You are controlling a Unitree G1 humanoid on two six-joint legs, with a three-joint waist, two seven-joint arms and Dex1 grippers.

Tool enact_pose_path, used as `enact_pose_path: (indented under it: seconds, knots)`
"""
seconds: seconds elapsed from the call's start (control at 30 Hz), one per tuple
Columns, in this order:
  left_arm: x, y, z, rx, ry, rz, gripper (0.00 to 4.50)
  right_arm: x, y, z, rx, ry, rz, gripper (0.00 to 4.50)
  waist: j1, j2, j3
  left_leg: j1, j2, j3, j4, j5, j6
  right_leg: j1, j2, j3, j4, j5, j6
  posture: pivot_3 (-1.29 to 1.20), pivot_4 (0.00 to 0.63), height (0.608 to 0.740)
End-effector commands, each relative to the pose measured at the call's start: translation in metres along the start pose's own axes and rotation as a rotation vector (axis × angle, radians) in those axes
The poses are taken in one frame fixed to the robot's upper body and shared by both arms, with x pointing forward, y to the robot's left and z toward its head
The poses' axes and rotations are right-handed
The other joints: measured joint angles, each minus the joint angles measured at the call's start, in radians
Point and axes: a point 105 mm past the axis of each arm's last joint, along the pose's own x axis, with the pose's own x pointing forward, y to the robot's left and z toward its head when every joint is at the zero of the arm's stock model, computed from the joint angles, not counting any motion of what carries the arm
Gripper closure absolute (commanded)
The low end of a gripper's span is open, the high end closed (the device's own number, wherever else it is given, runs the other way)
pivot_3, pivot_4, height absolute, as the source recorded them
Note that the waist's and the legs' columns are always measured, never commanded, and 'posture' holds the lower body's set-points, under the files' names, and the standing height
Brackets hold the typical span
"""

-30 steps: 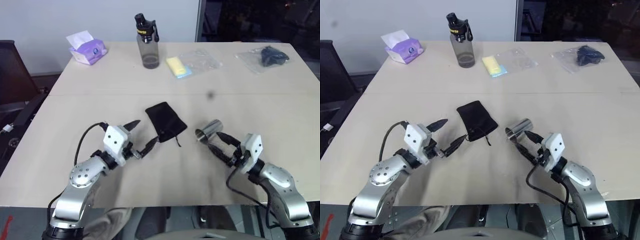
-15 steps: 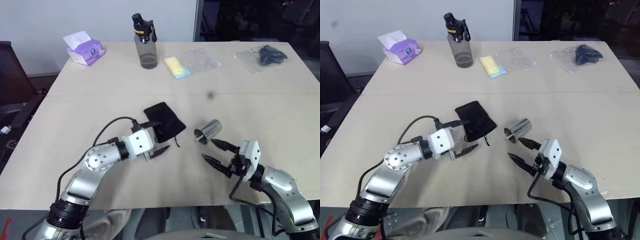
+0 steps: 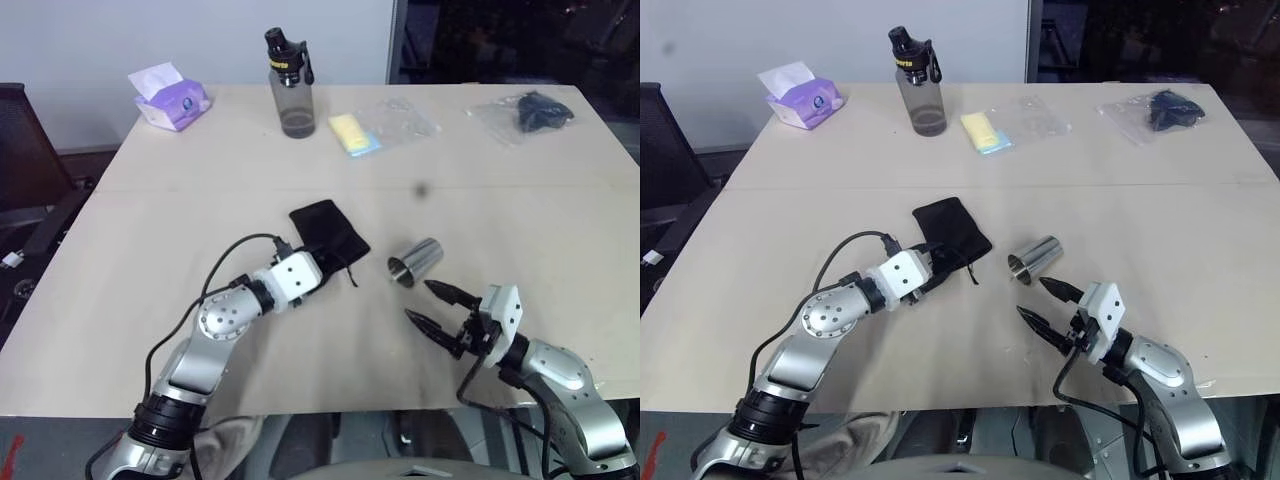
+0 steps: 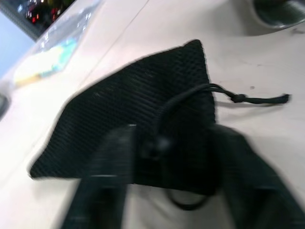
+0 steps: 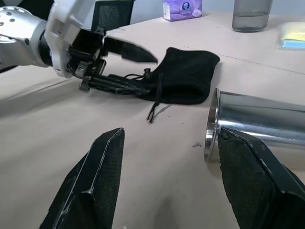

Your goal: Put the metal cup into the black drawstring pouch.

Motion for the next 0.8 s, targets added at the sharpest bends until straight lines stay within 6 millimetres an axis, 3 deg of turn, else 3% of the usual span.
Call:
enact_pose_path:
  seconds: [0.03,0.07,0.1,0.33,0.5,0.8]
  knots:
    - [0.003,0.009,0.004,-0.078,-0.02,0.056,3.85,0.001,0.001,0.015,-0.046,-0.046,0.001,1.37,0.0,0.0,0.0,0.0,0.0,0.0,0.0,0.0,0.0,0.0,0.0,0.0,0.0,0.0,0.0,0.0,0.15,0.74]
    - [0.005,0.011,0.006,-0.117,-0.026,0.07,4.32,0.001,0.001,0.015,-0.047,-0.046,-0.001,1.37,0.0,0.0,0.0,0.0,0.0,0.0,0.0,0.0,0.0,0.0,0.0,0.0,0.0,0.0,0.0,0.0,0.15,0.74]
    - [0.006,0.013,0.007,-0.152,-0.031,0.078,4.44,0.001,0.0,0.015,-0.049,-0.047,-0.002,1.37,0.0,0.0,0.0,0.0,0.0,0.0,0.0,0.0,0.0,0.0,0.0,0.0,0.0,0.0,0.0,0.0,0.15,0.74]
    - [0.007,0.02,0.028,-0.47,-0.143,0.062,4.44,0.006,-0.004,0.022,-0.083,-0.066,-0.029,1.37,-0.001,0.0,0.0,0.0,0.0,0.0,0.002,0.0,0.0,0.0,0.0,0.0,0.001,0.0,0.001,0.0,0.15,0.74]
    - [0.003,0.043,0.056,-0.77,-0.301,0.092,4.44,0.013,-0.011,0.021,-0.113,-0.051,-0.08,1.37,0.001,0.0,0.0,0.0,0.0,-0.001,0.003,0.0,0.0,0.0,0.0,-0.001,0.002,0.0,0.0,0.0,0.15,0.74]
    - [0.003,0.052,0.073,-0.913,-0.362,0.07,4.44,0.035,-0.031,0.018,-0.144,-0.01,-0.256,1.37,-0.002,-0.001,0.0,0.0,-0.001,-0.001,0.004,0.0,0.0,0.001,0.001,0.0,0.003,0.002,-0.003,0.0,0.15,0.74]
